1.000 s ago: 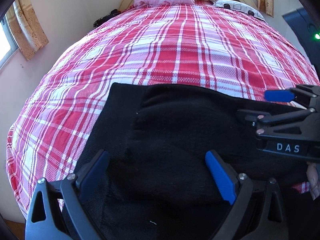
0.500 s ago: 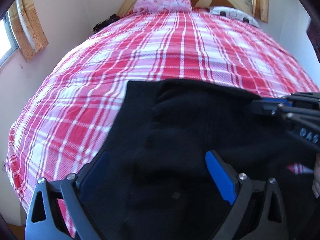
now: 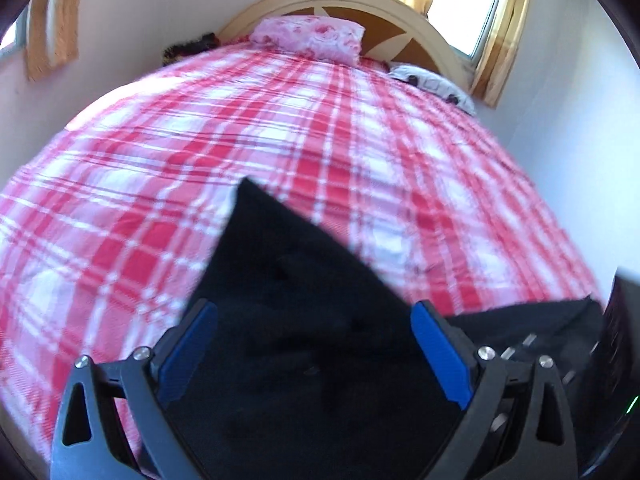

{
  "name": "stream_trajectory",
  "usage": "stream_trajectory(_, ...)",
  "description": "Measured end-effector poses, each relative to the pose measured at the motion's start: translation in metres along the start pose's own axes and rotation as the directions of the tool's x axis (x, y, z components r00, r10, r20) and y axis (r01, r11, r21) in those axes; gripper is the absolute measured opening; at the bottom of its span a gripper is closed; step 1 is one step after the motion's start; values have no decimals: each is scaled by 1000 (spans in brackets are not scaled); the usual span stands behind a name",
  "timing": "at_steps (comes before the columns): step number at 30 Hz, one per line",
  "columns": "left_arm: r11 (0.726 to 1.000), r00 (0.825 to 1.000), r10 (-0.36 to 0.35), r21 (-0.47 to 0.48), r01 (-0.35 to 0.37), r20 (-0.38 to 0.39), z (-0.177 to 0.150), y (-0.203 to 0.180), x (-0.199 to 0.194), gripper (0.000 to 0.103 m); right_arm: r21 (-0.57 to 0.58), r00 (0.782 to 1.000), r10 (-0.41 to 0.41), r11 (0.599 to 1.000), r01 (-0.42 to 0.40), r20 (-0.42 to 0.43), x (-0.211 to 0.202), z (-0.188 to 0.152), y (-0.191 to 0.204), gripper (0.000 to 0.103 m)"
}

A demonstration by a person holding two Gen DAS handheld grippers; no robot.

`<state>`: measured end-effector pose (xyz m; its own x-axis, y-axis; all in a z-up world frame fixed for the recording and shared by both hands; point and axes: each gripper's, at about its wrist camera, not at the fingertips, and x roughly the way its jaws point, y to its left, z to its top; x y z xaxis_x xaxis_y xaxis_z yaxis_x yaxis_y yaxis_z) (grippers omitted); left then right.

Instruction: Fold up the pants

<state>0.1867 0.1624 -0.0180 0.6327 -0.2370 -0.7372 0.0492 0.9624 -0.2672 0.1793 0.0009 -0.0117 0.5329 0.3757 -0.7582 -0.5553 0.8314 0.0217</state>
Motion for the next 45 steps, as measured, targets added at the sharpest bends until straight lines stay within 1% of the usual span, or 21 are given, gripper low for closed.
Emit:
stream_trajectory(4, 999, 998, -17, -41, 14, -56, 16, -9, 29, 100, 5, 1000, -3, 1000, 3, 20, -4, -4, 2, 6)
stream_trajectory(7, 995, 991, -39, -99, 26, -132, 18, -6, 53, 99, -12, 999, 9, 1000, -8, 36, -11, -10, 9, 6)
stream_trajectory(8, 993, 989, -43, -113, 27, -142, 17, -5, 56, 96, -16, 999, 14, 1000, -14, 38, -13, -12, 11, 6)
stream_trajectory(10, 993, 990, -11, -119, -6, -140, 13, -5, 59, 78, -18, 999, 23, 1000, -22, 38, -17, -17, 15, 6)
stream_trajectory(12, 993, 993, 11, -119, -25, -113, 9, -1, 59, 44, 7, 999, 31, 999, -32, 39, -18, -23, 16, 6)
stream_trajectory(13, 991, 995, -13, -135, -1, -98, 6, 2, 57, 35, 27, 999, 29, 999, -31, 44, -19, -25, 14, 6)
stream_trajectory(14, 989, 995, -38, -148, 25, -91, 5, 5, 57, 19, 66, 998, 34, 997, -38, 58, -23, -27, 11, 6)
stream_trajectory(15, 984, 994, -75, -169, 61, -82, 3, 8, 55, 16, 119, 996, 45, 991, -54, 82, -28, -29, 6, 6)
stream_trajectory(16, 979, 993, -99, -186, 85, -67, 0, 11, 50, 16, 172, 993, 61, 982, -78, 103, -34, -31, 0, 6)
stream_trajectory(19, 978, 993, -114, -176, 108, -21, -3, 10, 37, 14, 354, 971, 149, 912, -207, 185, -55, -43, -26, 6)
stream_trajectory(23, 982, 991, -128, -138, 132, 39, -4, 2, 14, 13, 552, 964, 128, 799, -240, 233, -79, -75, -66, 7)
stream_trajectory(26, 984, 988, -120, -117, 131, 98, -9, -3, -13, 13, 673, 961, 121, 691, -263, 250, -91, -99, -98, 12)
stream_trajectory(28, 984, 984, -126, -112, 140, 122, -13, -4, -30, 13, 742, 952, 99, 605, -289, 289, -99, -115, -119, 35)
stream_trajectory(29, 983, 984, -129, -114, 144, 126, -14, -3, -33, 13, 760, 946, 84, 575, -302, 312, -102, -118, -125, 64)
stream_trajectory(30, 981, 981, -140, -118, 156, 136, -17, -3, -43, 13, 776, 938, 64, 544, -320, 342, -106, -124, -130, 80)
stream_trajectory(32, 980, 978, -142, -116, 160, 150, -18, -3, -50, 13, 790, 925, 48, 506, -347, 377, -111, -128, -138, 81)
stream_trajectory(34, 981, 978, -140, -111, 158, 155, -19, -6, -53, 13, 807, 939, 32, 503, -311, 342, -106, -123, -141, 81)
stream_trajectory(38, 976, 975, -157, -127, 178, 156, -22, -5, -56, 13, 813, 947, 35, 503, -293, 319, -102, -116, -152, 79)
stream_trajectory(40, 971, 972, -170, -139, 193, 160, -24, 0, -61, 13, 841, 954, 4, 471, -268, 301, -103, -119, -162, 76)
stream_trajectory(43, 969, 971, -178, -145, 201, 162, -25, 2, -61, 13, 868, 960, -23, 435, -240, 277, -99, -123, -180, 62)
stream_trajectory(45, 970, 972, -173, -143, 197, 161, -25, 2, -62, 13, 886, 964, -37, 406, -225, 262, -96, -122, -194, 50)
